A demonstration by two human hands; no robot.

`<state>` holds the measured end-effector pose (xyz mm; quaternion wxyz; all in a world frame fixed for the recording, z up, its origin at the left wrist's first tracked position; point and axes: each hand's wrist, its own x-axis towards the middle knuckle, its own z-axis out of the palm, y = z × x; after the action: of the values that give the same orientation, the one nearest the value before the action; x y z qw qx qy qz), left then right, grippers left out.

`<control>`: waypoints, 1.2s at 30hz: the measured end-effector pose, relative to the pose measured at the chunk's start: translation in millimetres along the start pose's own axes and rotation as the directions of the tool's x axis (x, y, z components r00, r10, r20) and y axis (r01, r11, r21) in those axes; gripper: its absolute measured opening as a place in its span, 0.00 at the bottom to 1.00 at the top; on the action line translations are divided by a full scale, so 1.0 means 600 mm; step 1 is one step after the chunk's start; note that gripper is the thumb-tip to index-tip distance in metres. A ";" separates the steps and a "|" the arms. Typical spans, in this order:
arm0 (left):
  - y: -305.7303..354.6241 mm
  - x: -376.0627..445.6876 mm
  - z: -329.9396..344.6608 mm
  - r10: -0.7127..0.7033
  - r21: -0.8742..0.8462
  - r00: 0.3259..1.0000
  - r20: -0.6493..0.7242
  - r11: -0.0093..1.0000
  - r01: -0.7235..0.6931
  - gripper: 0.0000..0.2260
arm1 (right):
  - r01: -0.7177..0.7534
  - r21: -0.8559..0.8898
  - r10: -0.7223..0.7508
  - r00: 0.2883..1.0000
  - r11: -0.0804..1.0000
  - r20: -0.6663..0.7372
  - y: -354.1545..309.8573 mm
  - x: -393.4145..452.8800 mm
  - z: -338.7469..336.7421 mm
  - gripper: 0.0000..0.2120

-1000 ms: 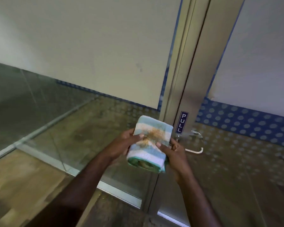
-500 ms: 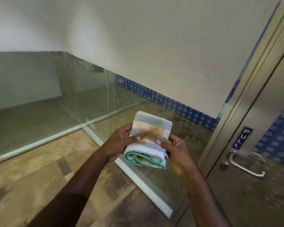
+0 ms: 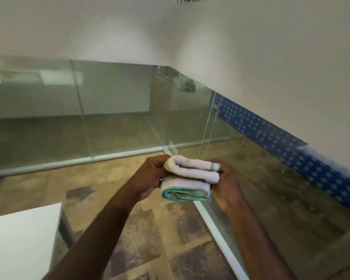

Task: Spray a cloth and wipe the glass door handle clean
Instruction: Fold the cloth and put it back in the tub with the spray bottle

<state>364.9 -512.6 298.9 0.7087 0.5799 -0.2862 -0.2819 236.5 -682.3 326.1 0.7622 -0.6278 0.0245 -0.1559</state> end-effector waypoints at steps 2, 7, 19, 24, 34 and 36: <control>0.010 -0.021 -0.033 0.001 -0.014 0.999 -0.054 1.000 -0.002 0.12 | -0.003 -0.114 -0.009 0.994 0.994 -0.105 0.011 0.030 0.023 0.13; 0.045 -0.074 -0.077 -0.114 -0.139 0.963 -0.245 0.987 0.082 0.19 | 0.120 -0.246 -0.124 0.992 0.962 0.001 0.043 0.093 0.073 0.09; 0.059 -0.259 -0.112 -0.113 0.044 0.723 -0.681 0.980 0.195 0.26 | 0.076 -0.031 -0.037 0.752 0.997 0.659 0.111 0.154 0.214 0.17; 0.055 -0.398 -0.107 0.062 0.208 0.526 -0.848 0.952 0.224 0.24 | -0.079 -0.236 0.240 0.540 0.969 0.807 0.123 0.128 0.317 0.21; 0.070 -0.661 -0.055 0.303 0.349 0.176 -0.937 0.843 0.409 0.16 | 0.609 -0.183 0.143 0.114 0.772 0.983 0.110 -0.048 0.557 0.14; 0.077 -0.714 -0.046 0.307 0.343 0.153 -0.939 0.832 0.435 0.14 | 0.612 -0.137 0.109 0.084 0.779 0.991 0.113 -0.091 0.595 0.15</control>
<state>98.4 -173.2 305.9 0.5056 0.8067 0.2044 0.2278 281.8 -317.7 327.4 0.3337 -0.7451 -0.5522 0.1688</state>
